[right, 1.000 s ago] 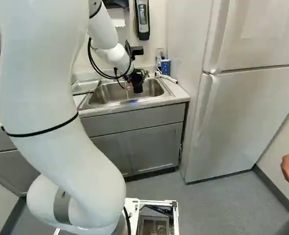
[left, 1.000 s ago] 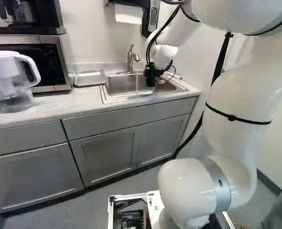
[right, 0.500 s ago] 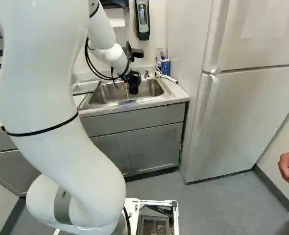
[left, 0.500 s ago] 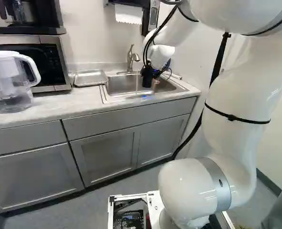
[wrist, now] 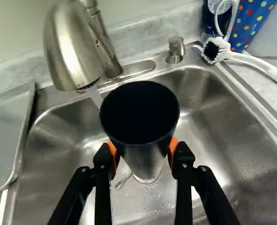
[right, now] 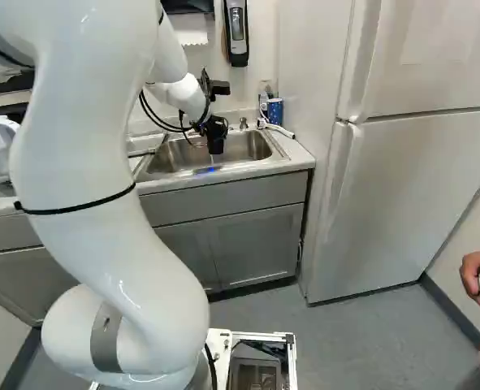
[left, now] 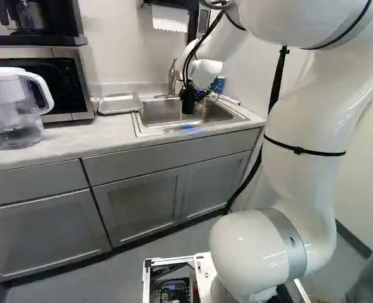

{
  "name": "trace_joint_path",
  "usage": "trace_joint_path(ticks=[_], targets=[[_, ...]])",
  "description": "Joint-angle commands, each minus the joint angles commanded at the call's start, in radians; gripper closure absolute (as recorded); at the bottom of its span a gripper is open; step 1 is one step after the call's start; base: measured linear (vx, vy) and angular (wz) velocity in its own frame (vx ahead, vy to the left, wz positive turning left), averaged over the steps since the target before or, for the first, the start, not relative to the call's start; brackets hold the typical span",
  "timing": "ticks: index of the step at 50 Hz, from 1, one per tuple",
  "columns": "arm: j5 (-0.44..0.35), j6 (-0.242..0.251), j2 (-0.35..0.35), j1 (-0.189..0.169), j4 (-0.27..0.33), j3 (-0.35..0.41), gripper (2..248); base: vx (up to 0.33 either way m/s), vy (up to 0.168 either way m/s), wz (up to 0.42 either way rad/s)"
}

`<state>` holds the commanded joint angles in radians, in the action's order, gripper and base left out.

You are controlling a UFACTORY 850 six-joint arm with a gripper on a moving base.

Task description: Rinse the cup and place it in the tray

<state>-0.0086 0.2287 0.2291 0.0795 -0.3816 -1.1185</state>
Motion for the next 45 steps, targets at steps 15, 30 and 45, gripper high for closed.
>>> trace_joint_path(ticks=[15, 30, 45], targets=[[0.006, -0.088, 0.01, 0.011, 0.023, -0.011, 129, 0.0, 0.0, 0.0], [0.023, -0.118, 0.01, 0.011, 0.064, -0.011, 129, 0.0, 0.0, 0.0], [0.041, -0.118, 0.01, 0.011, 0.17, -0.011, 129, 0.0, 0.0, 0.0]])
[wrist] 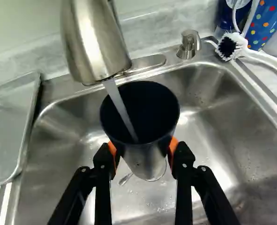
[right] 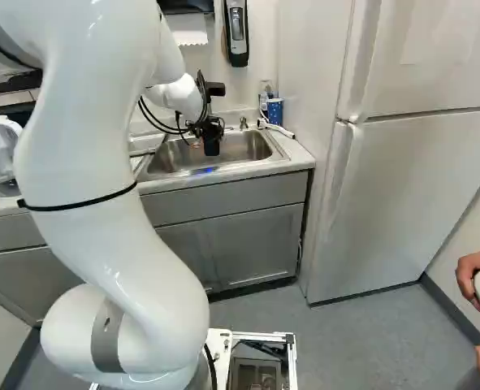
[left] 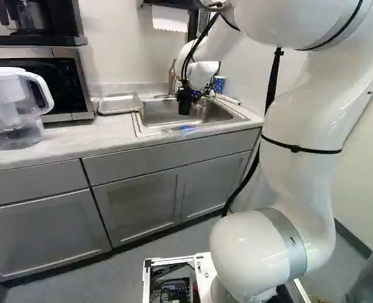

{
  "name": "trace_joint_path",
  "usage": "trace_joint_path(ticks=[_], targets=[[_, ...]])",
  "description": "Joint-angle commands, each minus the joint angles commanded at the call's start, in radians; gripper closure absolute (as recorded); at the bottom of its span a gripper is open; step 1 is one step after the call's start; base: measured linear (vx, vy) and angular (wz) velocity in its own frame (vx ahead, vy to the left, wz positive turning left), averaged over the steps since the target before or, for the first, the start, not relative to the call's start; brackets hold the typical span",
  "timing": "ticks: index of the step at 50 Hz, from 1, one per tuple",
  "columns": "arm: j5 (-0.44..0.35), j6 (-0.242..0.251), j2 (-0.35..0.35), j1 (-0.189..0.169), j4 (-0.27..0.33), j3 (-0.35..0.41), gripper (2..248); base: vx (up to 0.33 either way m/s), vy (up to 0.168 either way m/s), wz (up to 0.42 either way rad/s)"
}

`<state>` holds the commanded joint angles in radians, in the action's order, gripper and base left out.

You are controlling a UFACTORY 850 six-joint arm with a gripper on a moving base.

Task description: Rinse the cup and place it in the tray

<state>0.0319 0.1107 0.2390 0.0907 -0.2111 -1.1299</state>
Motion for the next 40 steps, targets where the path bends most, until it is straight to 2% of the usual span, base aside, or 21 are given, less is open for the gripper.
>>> trace_joint_path(ticks=[17, 40], targets=[[0.012, 0.0, 0.003, 0.005, 0.128, -0.003, 129, 0.0, 0.0, 0.0], [0.012, 0.0, 0.004, 0.006, 0.13, -0.005, 129, 0.0, 0.0, 0.0]])
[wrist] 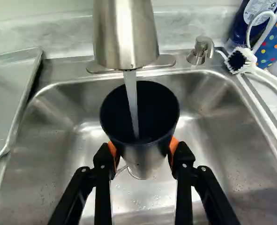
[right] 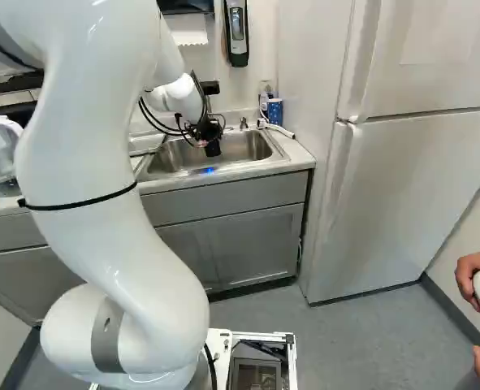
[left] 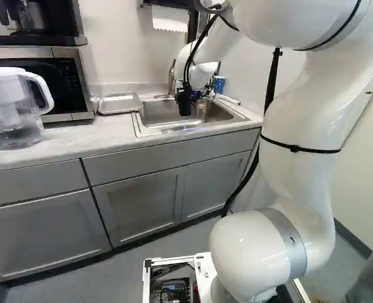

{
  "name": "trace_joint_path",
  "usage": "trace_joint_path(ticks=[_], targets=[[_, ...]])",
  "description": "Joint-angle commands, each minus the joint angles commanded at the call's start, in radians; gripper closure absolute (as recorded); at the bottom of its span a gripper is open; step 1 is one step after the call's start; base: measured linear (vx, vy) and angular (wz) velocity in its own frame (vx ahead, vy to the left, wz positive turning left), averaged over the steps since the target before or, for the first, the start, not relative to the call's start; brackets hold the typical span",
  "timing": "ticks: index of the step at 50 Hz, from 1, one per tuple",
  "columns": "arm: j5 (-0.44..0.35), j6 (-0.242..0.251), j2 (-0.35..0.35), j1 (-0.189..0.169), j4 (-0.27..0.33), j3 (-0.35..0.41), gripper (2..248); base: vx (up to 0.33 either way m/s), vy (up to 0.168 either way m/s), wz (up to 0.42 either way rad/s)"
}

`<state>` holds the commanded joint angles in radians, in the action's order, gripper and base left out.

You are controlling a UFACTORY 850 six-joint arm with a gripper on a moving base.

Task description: Rinse the cup and place it in the tray

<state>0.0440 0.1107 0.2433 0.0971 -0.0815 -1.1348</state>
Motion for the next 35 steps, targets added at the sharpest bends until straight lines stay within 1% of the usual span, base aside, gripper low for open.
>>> trace_joint_path(ticks=[35], targets=[[0.0, 0.0, 0.0, 0.0, 0.0, 0.0, 129, 0.0, 0.0, 0.0]])
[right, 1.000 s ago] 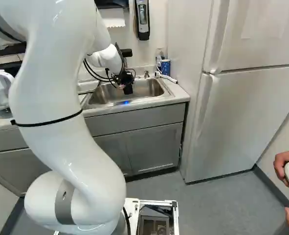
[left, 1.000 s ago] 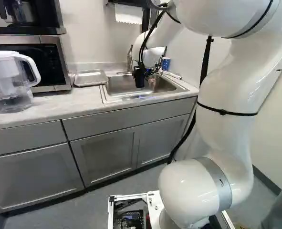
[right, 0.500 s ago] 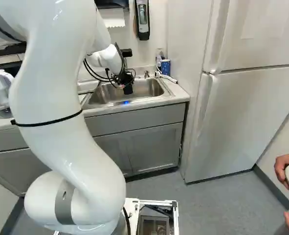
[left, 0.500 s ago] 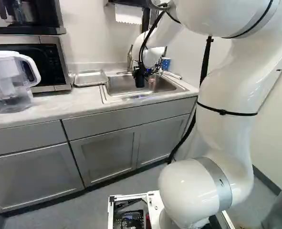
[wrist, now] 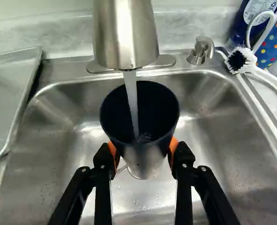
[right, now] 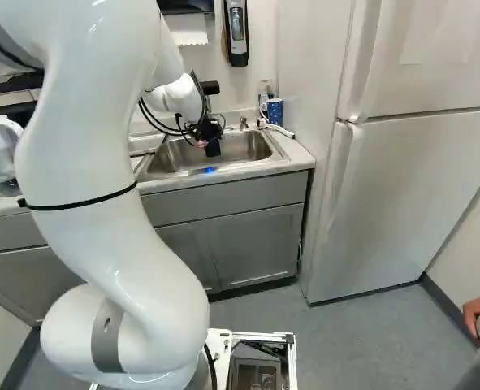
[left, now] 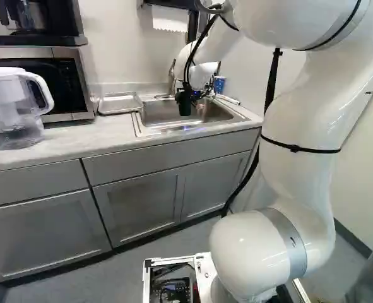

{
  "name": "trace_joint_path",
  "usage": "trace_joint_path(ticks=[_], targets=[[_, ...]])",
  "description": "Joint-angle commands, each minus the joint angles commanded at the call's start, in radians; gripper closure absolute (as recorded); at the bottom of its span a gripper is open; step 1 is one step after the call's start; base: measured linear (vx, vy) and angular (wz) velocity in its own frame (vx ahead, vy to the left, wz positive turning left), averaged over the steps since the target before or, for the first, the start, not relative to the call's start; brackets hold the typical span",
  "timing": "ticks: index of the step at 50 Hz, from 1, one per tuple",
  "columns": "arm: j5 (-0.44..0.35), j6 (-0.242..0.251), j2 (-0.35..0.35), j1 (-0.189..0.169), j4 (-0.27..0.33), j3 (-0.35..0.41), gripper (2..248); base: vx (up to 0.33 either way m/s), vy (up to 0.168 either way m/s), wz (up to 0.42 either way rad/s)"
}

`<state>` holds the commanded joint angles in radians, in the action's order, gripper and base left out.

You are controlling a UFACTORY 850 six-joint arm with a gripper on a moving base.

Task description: Rinse the cup and place it in the tray

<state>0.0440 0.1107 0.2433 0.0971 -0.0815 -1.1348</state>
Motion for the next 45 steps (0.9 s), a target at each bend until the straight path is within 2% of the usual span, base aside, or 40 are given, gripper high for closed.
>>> trace_joint_path(ticks=[45], targets=[[0.0, 0.0, 0.0, 0.0, 0.0, 0.0, 129, 0.0, 0.0, 0.0]])
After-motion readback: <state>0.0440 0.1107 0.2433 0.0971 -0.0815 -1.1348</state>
